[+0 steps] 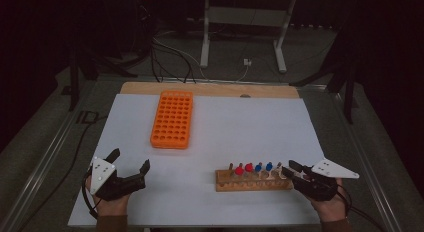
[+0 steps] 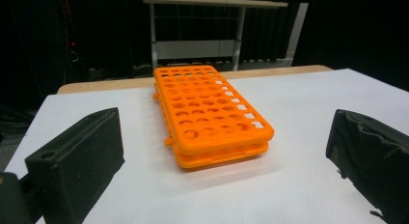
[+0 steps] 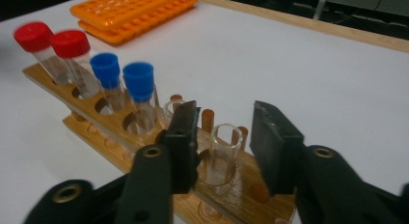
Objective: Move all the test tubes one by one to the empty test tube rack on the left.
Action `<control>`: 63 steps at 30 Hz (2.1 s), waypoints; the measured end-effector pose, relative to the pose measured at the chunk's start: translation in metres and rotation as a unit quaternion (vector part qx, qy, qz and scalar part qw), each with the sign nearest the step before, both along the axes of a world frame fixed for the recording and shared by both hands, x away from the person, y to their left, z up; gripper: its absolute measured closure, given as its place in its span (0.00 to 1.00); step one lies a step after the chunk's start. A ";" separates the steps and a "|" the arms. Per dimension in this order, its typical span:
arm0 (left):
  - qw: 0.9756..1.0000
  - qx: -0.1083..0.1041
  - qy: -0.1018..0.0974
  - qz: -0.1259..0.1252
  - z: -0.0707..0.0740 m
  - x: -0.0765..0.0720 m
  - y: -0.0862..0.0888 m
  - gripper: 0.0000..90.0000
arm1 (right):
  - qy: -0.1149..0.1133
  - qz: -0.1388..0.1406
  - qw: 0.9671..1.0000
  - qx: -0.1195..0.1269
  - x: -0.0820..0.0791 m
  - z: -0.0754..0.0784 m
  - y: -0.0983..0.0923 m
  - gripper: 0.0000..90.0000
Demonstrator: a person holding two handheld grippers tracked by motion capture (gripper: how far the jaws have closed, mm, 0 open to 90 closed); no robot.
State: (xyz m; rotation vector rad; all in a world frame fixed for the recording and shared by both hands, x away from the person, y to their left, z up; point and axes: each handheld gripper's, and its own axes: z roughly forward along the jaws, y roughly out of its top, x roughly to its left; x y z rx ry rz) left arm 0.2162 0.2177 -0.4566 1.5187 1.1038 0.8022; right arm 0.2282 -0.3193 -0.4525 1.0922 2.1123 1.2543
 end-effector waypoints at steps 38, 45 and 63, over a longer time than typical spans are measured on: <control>0.996 0.002 -0.007 -0.085 0.019 0.012 -0.021 0.01 | -0.064 0.035 0.996 0.058 0.008 0.080 -0.001 0.85; 0.991 0.023 -0.006 -0.132 0.038 0.026 -0.053 0.01 | -0.061 0.060 0.994 0.072 0.024 0.089 0.023 0.85; 0.973 0.027 0.017 -0.230 0.047 0.064 -0.153 0.07 | -0.033 0.132 0.989 0.066 0.052 0.091 0.096 0.85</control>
